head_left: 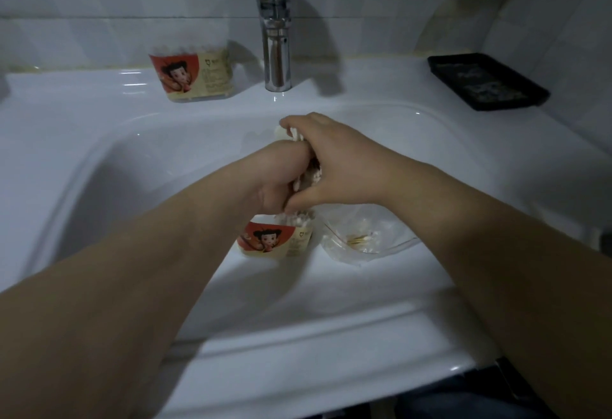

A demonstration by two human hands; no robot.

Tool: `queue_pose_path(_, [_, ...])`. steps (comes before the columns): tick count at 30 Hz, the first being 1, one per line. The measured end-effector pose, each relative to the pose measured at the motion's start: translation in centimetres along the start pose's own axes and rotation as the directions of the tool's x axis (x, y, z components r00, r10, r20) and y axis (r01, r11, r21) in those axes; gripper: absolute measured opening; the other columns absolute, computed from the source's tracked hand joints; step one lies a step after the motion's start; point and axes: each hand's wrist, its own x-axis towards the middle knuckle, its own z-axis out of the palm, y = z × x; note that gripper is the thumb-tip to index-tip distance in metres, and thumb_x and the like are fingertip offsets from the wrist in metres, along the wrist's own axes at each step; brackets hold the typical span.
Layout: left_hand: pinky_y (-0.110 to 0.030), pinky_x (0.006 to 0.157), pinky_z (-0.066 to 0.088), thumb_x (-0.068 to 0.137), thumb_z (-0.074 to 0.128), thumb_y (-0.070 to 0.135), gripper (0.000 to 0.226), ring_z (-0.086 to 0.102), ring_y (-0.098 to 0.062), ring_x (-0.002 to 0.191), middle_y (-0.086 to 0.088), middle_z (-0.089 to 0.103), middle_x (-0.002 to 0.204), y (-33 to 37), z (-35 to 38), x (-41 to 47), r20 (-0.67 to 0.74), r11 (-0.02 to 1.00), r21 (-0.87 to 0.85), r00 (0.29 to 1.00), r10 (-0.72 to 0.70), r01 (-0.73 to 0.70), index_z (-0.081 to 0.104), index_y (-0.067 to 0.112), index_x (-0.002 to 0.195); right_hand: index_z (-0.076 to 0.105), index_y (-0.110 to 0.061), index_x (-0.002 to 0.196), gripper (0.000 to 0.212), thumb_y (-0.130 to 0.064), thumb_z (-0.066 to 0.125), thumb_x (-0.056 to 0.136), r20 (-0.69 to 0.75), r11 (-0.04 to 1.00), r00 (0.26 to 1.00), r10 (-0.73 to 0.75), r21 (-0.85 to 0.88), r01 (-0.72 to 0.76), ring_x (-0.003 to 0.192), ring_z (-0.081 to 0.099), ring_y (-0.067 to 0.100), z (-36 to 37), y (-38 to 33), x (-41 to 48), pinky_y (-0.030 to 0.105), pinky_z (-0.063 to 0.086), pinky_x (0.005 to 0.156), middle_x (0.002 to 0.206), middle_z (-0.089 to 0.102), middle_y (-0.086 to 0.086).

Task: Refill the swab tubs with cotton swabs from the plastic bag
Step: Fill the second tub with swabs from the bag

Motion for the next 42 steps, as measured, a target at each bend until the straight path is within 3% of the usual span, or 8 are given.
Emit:
queue_pose_path(4, [-0.034,0.069,0.056,0.104,0.035,0.007,0.027,0.063,-0.017,0.081,-0.008,0.061,0.089,0.1,0.1,0.0,-0.024,0.998,0.051,1.0,-0.02,0.021,0.058,0.013,0.091,0.06,-0.023,0.128,0.066,-0.035,0.086,0.068,-0.068,0.996,0.997,-0.049,-0.074,0.044,0.102,0.055,0.011,-0.3,-0.1,0.1,0.023,0.044,0.087,0.116,0.057,-0.006])
queue_pose_path(9, [-0.032,0.069,0.058,0.107,0.032,0.011,0.034,0.072,-0.015,0.075,-0.006,0.075,0.081,0.3,0.1,-0.5,0.054,0.999,-0.037,0.998,-0.027,0.029,0.064,0.011,0.095,0.033,-0.029,0.155,0.115,-0.048,0.094,0.06,0.08,1.0,0.997,0.018,0.009,-0.018,0.12,0.047,0.008,-0.4,0.4,-0.1,0.021,0.04,0.1,0.139,0.046,-0.007])
queue_pose_path(20, [-0.02,0.049,0.04,0.105,0.05,0.028,0.021,0.048,-0.008,0.051,0.003,0.052,0.064,0.2,-0.2,0.5,-0.147,0.998,0.07,0.989,0.015,-0.005,0.061,0.019,0.09,0.032,-0.031,0.156,0.111,-0.049,0.092,0.065,0.019,0.992,0.993,0.119,0.045,-0.12,0.123,0.055,0.01,-1.6,0.1,-0.7,0.023,0.045,0.099,0.143,0.052,-0.006])
queue_pose_path(24, [-0.021,0.047,0.044,0.098,0.061,0.029,0.018,0.043,-0.012,0.051,0.001,0.047,0.063,0.4,-1.0,1.1,-0.313,0.999,0.049,0.95,0.014,0.001,0.057,0.017,0.086,0.065,-0.031,0.114,0.041,-0.044,0.082,0.079,-0.064,0.971,0.971,0.231,0.08,-0.225,0.08,0.066,0.004,-3.0,0.4,-1.4,0.026,0.051,0.074,0.096,0.068,-0.011])
queue_pose_path(27, [-0.022,0.05,0.047,0.094,0.067,0.026,0.017,0.046,-0.012,0.053,0.0,0.049,0.064,0.4,-1.4,1.2,-0.317,0.996,0.086,0.947,0.048,-0.022,0.057,0.016,0.085,0.072,-0.013,0.081,0.013,-0.021,0.067,0.09,0.104,0.925,0.941,0.322,0.177,-0.336,0.058,0.068,0.015,-3.4,0.3,-1.9,0.029,0.051,0.055,0.066,0.071,0.002])
queue_pose_path(32, [-0.024,0.055,0.05,0.095,0.067,0.027,0.016,0.049,-0.014,0.058,-0.001,0.052,0.066,0.1,-1.1,1.0,-0.27,0.978,0.196,0.956,0.118,-0.065,0.061,0.014,0.087,0.075,-0.001,0.089,0.015,-0.008,0.063,0.091,0.577,0.836,0.682,0.449,-0.001,-0.549,0.065,0.073,0.019,-2.6,-0.3,-2.6,0.03,0.059,0.062,0.077,0.077,0.012])
queue_pose_path(37, [-0.023,0.055,0.051,0.095,0.067,0.028,0.017,0.051,-0.014,0.058,-0.001,0.053,0.065,-0.1,-0.9,1.0,-0.241,0.969,0.232,0.96,0.144,-0.087,0.061,0.014,0.087,0.077,-0.003,0.092,0.022,0.006,0.057,0.09,0.462,0.856,0.737,0.493,-0.104,-0.507,0.077,0.075,0.024,-1.2,0.9,-1.9,0.037,0.064,0.081,0.087,0.077,0.014])
queue_pose_path(42, [-0.024,0.057,0.052,0.095,0.067,0.029,0.018,0.052,-0.014,0.059,0.0,0.054,0.066,-0.3,-0.9,1.2,-0.224,0.966,0.241,0.963,0.15,-0.094,0.061,0.014,0.087,0.081,-0.013,0.09,0.013,-0.011,0.073,0.08,0.517,0.863,0.691,0.505,-0.289,-0.414,0.064,0.068,0.017,-0.7,1.7,-2.1,0.024,0.053,0.063,0.071,0.074,0.002])
